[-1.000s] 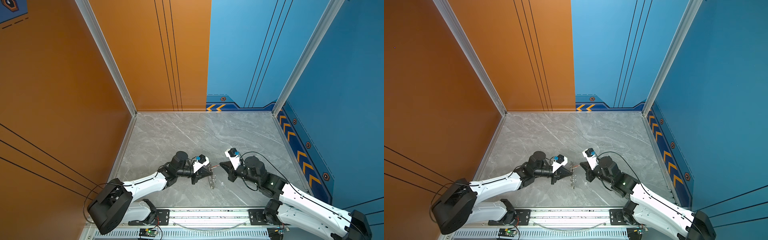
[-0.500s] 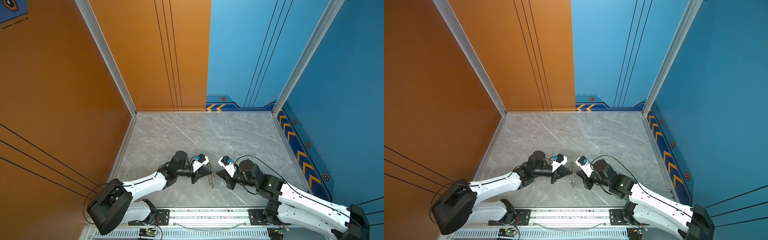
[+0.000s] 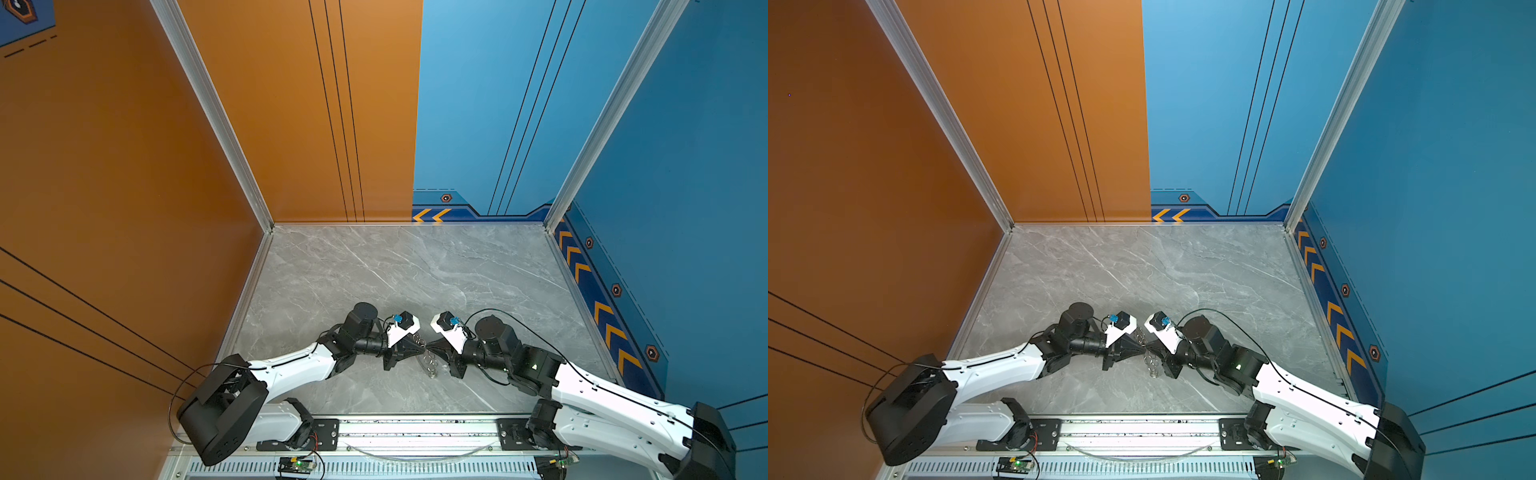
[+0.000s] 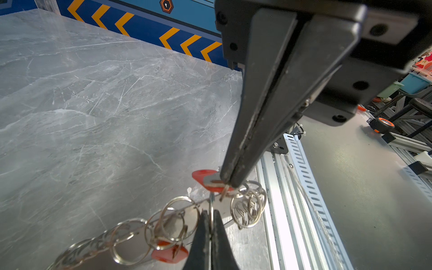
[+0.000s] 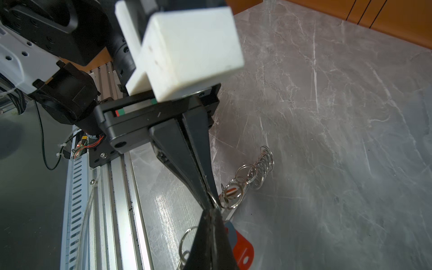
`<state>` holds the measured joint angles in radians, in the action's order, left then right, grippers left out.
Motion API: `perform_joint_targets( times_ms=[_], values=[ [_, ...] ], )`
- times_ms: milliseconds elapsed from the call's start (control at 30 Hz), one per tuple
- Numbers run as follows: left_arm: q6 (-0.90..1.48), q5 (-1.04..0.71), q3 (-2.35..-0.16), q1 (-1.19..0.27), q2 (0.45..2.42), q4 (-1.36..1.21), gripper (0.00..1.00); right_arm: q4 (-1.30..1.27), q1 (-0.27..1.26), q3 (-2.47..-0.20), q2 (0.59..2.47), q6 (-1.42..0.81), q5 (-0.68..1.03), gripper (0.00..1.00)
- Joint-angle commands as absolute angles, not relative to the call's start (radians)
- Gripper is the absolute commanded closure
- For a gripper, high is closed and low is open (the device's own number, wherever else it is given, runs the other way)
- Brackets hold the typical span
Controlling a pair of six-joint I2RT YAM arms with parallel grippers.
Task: Put the keys on the keyring
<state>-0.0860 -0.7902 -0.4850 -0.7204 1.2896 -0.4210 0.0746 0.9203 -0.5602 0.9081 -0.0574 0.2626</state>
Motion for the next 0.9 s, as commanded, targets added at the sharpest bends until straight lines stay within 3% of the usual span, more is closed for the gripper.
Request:
perform_joint_targets(
  times_ms=[0,600,867],
  values=[
    [-0.103,-0.782,-0.503,-0.725,1.296,-0.388,1.00,0.043,0.919,-0.579,0.890,-0.044,0.279,1.00],
    [-0.105,-0.784,-0.502,-0.728,1.291,-0.388,1.00,0.015,0.931,-0.550,0.911,-0.059,0.205,1.00],
    [-0.141,-0.879,-0.491,-0.727,1.297,-0.388,1.00,-0.078,0.885,-0.475,0.865,0.014,0.454,1.00]
  ],
)
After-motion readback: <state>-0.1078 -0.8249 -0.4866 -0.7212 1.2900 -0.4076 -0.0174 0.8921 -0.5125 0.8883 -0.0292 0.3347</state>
